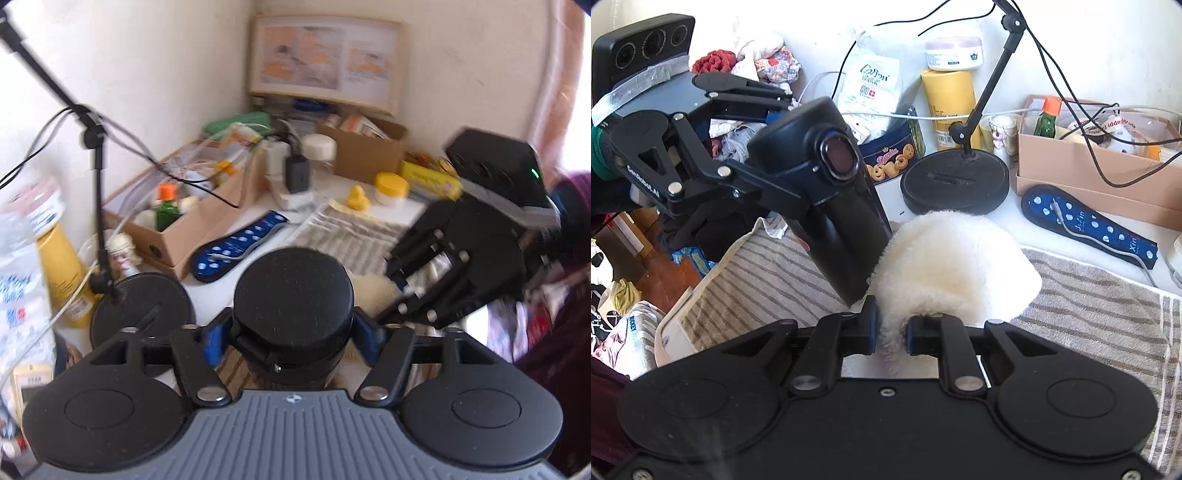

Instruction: Clean container

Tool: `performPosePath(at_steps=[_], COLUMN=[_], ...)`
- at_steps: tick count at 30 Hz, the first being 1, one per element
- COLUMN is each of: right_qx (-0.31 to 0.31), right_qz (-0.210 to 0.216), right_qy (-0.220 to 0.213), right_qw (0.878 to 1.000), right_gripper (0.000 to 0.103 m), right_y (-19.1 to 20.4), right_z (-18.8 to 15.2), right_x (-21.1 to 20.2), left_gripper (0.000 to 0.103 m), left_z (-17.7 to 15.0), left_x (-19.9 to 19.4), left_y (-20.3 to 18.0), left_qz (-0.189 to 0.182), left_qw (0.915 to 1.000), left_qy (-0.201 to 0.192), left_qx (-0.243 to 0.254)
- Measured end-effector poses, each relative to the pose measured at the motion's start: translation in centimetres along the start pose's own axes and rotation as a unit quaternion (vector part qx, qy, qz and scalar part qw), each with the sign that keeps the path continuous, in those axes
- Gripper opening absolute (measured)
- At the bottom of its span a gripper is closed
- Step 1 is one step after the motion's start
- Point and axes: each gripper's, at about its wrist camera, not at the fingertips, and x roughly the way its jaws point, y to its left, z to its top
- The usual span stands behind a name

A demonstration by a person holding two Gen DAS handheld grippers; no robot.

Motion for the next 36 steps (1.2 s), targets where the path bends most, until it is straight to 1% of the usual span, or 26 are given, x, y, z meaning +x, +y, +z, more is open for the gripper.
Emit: performPosePath(at_steps=[3,6,8,9,11,13,15,18,21,23,25,26,27,29,31,32,33,35,36], right_qx=[0.0,-0.003,-0.003,-0.004,-0.004,-0.007,-0.011,-0.016,-0.019,-0.019,-0.02,-0.021,-0.021,-0.023,-0.025,-0.026,-0.031,-0.041,-0.047], right_qz=[0.003,0.004,0.005,0.005,0.006,0.006,0.007,0.01,0.011,0.011,0.011,0.011,0.011,0.009,0.008,0.008,0.006,0.003,0.002], right_qy=[-0.006,-0.011,-0.016,-0.018,-0.021,-0.022,-0.024,-0.025,-0.025,-0.025,-0.024,-0.024,-0.024,-0.025,-0.026,-0.026,-0.026,-0.026,-0.026], right_qw=[1.0,1.0,1.0,1.0,1.0,1.0,1.0,1.0,0.999,0.999,0.999,0.999,0.999,0.999,0.999,0.999,0.999,0.999,0.999], right_gripper=[0.014,0.014,0.014,0.014,0.014,0.014,0.014,0.014,0.014,0.014,0.014,0.014,0.014,0.014,0.014,0.014,0.014,0.014,0.014], right_y=[0.1,0.2,0.2,0.3,0.3,0.3,0.4,0.4,0.5,0.5,0.5,0.5,0.5,0.5,0.4,0.5,0.5,0.6,0.7], right_z=[0.2,0.4,0.6,0.7,0.8,0.9,1.1,1.3,1.3,1.2,1.2,1.2,1.3,1.3,1.3,1.3,1.4,1.5,1.7], right_x=[-0.3,-0.5,-0.7,-0.8,-0.9,-1.1,-1.2,-1.4,-1.5,-1.4,-1.5,-1.6,-1.6,-1.8,-2.0,-2.1,-2.2,-2.4,-2.6], left_gripper=[0.079,0.08,0.08,0.08,0.079,0.08,0.079,0.079,0.08,0.08,0.079,0.075,0.064,0.064,0.064,0.064,0.063,0.063,0.063], left_z=[-0.1,-0.2,-0.2,-0.3,-0.5,-0.8,-1.1,-1.7,-2.1,-2.0,-1.8,-1.8,-1.8,-1.8,-1.9,-1.9,-2.0,-2.2,-2.4], left_x=[-0.6,-0.6,-0.1,0.1,0.0,0.1,0.2,0.5,1.0,1.6,2.1,2.1,2.1,2.0,1.8,1.8,1.7,1.6,1.5], left_y=[-0.7,-2.1,-2.9,-3.1,-3.3,-3.2,-2.9,-2.5,-3.0,-3.4,-3.8,-3.9,-4.1,-4.0,-3.7,-3.6,-3.6,-3.3,-3.1], left_qz=[0.023,0.073,0.124,0.142,0.161,0.169,0.166,0.154,0.14,0.147,0.156,0.159,0.161,0.16,0.153,0.148,0.139,0.109,0.094], left_qw=[0.9985,0.9949,0.9883,0.9847,0.9788,0.9739,0.9707,0.9671,0.9658,0.9661,0.9686,0.9697,0.9709,0.9736,0.9753,0.9772,0.9815,0.9899,0.9928], left_qy=[-0.021,-0.02,-0.004,0.0,-0.005,-0.01,-0.015,-0.025,-0.047,-0.048,-0.033,-0.031,-0.028,-0.024,-0.024,-0.024,-0.023,-0.025,-0.026], left_qx=[-0.044,-0.066,-0.088,-0.101,-0.127,-0.152,-0.173,-0.201,-0.213,-0.207,-0.191,-0.183,-0.175,-0.161,-0.158,-0.151,-0.13,-0.087,-0.07])
